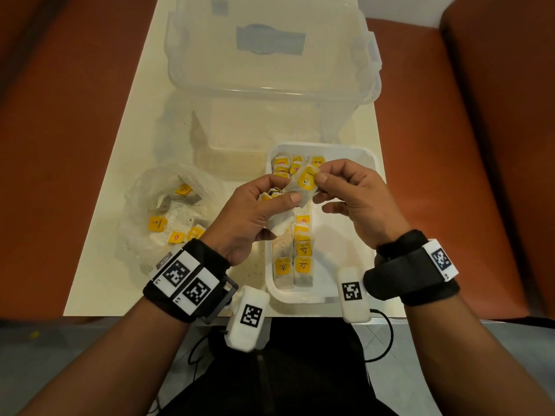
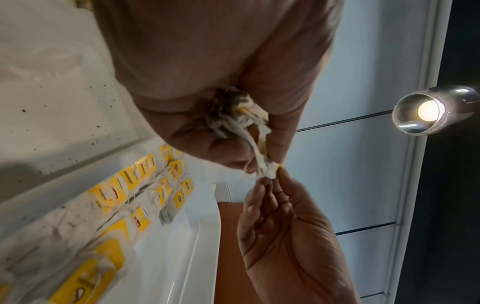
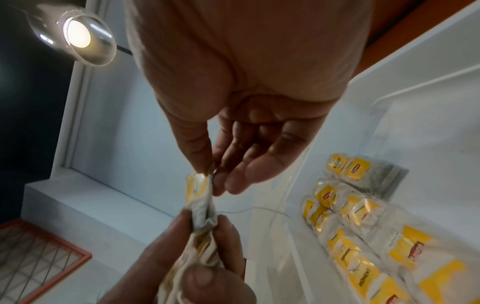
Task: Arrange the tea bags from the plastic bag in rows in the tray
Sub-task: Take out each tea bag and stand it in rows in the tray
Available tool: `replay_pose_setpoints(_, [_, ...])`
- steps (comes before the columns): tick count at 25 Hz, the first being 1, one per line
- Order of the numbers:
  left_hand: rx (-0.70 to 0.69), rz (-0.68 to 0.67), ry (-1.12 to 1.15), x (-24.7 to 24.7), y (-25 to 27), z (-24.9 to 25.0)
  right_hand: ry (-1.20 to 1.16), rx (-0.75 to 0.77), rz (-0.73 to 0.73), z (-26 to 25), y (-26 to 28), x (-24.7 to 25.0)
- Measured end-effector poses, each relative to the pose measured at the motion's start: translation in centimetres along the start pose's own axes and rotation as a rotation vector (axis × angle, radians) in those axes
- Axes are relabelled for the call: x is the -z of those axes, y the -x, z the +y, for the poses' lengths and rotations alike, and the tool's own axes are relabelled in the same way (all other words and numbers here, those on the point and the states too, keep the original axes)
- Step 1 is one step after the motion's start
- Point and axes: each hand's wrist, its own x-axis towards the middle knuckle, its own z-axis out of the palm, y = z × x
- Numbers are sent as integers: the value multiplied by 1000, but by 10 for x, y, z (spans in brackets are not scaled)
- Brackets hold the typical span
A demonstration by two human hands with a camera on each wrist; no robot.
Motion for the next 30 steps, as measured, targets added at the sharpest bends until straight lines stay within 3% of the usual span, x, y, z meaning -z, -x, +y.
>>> replay_pose_setpoints(5, [4,25,7,1,1,0,-40,-31,-56,2,3,-4])
replay_pose_setpoints(10, [46,-1,70,6,4,0,-211,-31,28,1,-1,5])
replay_pose_setpoints(14, [43,-10,124,13,5,-1,53,-90,47,9,-5,14])
replay_pose_setpoints(24, [50,-2,304,17,3,-4,249,-198,93,38,-15,25])
replay_pose_setpoints(30, [66,19,246,22,4,-6,418,-267,129,58,-32,34])
